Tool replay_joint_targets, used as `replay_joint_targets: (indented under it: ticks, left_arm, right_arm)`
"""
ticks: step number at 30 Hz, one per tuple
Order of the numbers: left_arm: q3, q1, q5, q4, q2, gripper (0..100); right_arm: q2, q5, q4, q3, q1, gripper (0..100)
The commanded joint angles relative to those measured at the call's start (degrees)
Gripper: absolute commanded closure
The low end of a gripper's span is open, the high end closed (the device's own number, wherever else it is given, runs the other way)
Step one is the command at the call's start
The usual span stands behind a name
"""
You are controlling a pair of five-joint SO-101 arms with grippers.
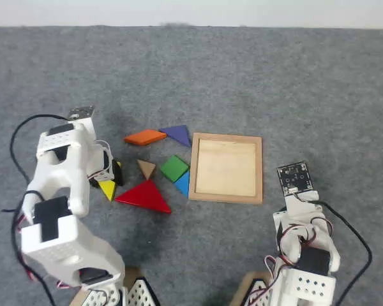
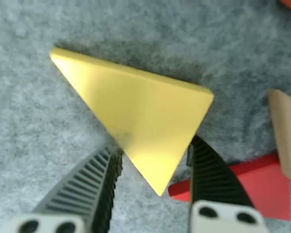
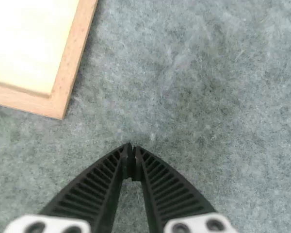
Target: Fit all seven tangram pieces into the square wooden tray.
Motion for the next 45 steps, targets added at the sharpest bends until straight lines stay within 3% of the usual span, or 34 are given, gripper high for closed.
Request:
replay_joint_targets:
  ticks: [1, 7, 14, 27, 33, 45]
  left_arm:
    - [-2.7, 3.1, -5.9, -3.5, 0.0, 81]
    - [-8.6, 7.4, -15.9, -1.3, 0.0, 81]
    - [-11.9, 7.0, -24.4, -1.7, 0.0, 81]
    - [-12.4, 6.0, -12.4, -3.1, 0.0, 74]
    - [-10.0, 7.6, -12.0, -7.3, 1.0, 74]
    - [-9.6, 11.8, -11.8, -6.2, 5.0, 74]
  right_arm:
    - [-0.8, 0.9, -0.4, 1.1, 0.7, 99.0]
    - [-0.8, 0.9, -0.4, 1.1, 0.7, 99.0]
    - [-0.8, 0.9, -0.4, 1.1, 0.7, 99.0]
    - [-0.8, 0.9, -0.4, 1.1, 0.6, 99.0]
    - [-0.8, 0.9, -0.4, 1.1, 0.6, 99.0]
    - [-0.8, 0.9, -0.4, 1.1, 0.6, 99.0]
